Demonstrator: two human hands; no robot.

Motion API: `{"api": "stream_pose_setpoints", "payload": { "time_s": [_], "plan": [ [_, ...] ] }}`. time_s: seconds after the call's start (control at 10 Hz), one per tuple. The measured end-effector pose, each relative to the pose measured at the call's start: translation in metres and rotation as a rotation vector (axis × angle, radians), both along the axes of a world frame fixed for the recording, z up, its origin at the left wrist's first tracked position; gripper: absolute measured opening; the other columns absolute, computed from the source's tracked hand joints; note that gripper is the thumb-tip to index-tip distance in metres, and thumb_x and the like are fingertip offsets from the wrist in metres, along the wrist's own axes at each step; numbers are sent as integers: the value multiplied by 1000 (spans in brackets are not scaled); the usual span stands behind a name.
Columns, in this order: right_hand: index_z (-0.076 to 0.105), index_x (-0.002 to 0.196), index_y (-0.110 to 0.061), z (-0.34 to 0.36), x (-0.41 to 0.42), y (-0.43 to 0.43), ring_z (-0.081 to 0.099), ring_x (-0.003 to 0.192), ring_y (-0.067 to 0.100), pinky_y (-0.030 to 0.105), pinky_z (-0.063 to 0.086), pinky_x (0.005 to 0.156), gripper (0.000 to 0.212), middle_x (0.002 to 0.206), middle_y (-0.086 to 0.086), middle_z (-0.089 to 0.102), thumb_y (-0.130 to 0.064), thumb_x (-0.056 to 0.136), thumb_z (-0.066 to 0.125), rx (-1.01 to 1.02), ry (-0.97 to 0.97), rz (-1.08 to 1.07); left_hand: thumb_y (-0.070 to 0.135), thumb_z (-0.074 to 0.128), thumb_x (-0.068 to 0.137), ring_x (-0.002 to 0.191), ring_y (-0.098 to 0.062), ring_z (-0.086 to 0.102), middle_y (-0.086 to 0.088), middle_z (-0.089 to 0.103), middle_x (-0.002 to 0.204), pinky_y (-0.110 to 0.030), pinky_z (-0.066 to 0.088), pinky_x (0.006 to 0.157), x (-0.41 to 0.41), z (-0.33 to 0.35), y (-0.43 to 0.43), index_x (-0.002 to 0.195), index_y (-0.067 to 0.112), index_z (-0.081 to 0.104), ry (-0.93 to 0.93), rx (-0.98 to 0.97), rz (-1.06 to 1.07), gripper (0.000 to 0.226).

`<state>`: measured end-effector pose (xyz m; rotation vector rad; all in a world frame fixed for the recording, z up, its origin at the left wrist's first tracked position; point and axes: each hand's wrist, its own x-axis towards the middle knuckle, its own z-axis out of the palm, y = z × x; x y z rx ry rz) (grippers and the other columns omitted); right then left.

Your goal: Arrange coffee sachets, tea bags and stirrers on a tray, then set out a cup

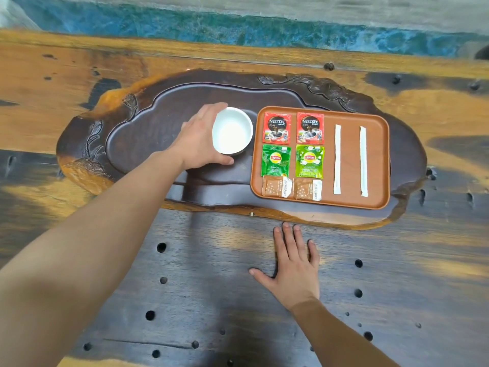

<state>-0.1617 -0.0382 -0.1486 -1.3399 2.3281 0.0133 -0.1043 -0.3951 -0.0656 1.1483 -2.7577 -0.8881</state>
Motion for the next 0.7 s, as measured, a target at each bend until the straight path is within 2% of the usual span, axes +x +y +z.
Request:
{"api": "stream_pose_setpoints", "payload": {
  "time_s": [0.3,0.5,0.6,0.7],
  "plan": [
    [10,160,-22,1,0,0,-1,155,21,56,13,122,107,168,0,8,-91,80,26,19,6,4,56,88,51,139,-29,35,-1,30,153,-54,28,111,-2,4,-1,150,31,19,-79,-53,-66,124],
    [9,160,-22,1,0,-1,-2,155,21,56,12,122,107,168,0,8,-91,80,27,33,16,7,64,87,49,141,-31,25,-7,21,154,-53,21,113,7,7,6,155,33,-8,-163,-83,-49,145],
    [8,160,-22,5,-1,-2,-4,155,21,55,10,122,107,168,-1,6,-91,80,26,37,13,7,66,84,51,145,-30,19,-5,18,156,-51,18,116,20,16,12,155,30,-11,-148,-68,34,146],
    [7,160,-23,3,1,1,-6,155,20,54,8,123,107,168,-2,4,-91,79,27,20,2,4,60,84,59,148,-25,13,-3,17,158,-50,15,118,52,17,33,156,30,-6,-40,-69,156,136]
  ]
}}
